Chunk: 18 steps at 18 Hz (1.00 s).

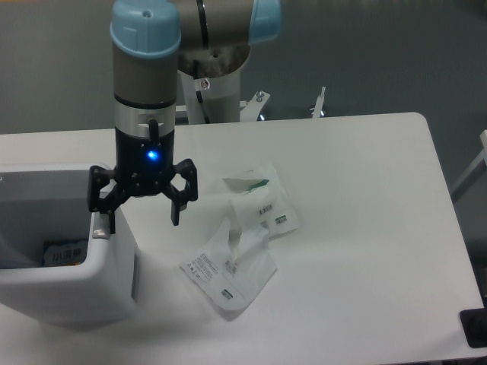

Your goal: Open the trash can

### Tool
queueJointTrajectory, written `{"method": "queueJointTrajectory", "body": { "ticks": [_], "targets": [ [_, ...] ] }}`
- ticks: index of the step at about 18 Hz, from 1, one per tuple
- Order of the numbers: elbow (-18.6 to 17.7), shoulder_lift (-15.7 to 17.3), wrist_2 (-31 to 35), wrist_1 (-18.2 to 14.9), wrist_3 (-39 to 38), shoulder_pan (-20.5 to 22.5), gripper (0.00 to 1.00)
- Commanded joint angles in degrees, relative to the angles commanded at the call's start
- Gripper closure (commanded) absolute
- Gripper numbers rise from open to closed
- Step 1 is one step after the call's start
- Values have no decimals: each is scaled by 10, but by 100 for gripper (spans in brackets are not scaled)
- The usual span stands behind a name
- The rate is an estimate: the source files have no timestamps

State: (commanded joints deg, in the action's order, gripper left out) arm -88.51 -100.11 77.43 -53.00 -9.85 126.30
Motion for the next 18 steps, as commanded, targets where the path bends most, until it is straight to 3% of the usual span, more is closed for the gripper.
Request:
{"method": "queueJointTrajectory", "body": {
  "ticks": [5, 9, 14, 18],
  "targets": [
    [9, 38, 6, -4, 98, 49, 0],
    [4, 40, 105, -8, 123, 97, 0],
    [-21, 40, 124, -13, 286, 170, 0],
    [-39, 42, 165, -15, 395, 188, 0]
  ]
}}
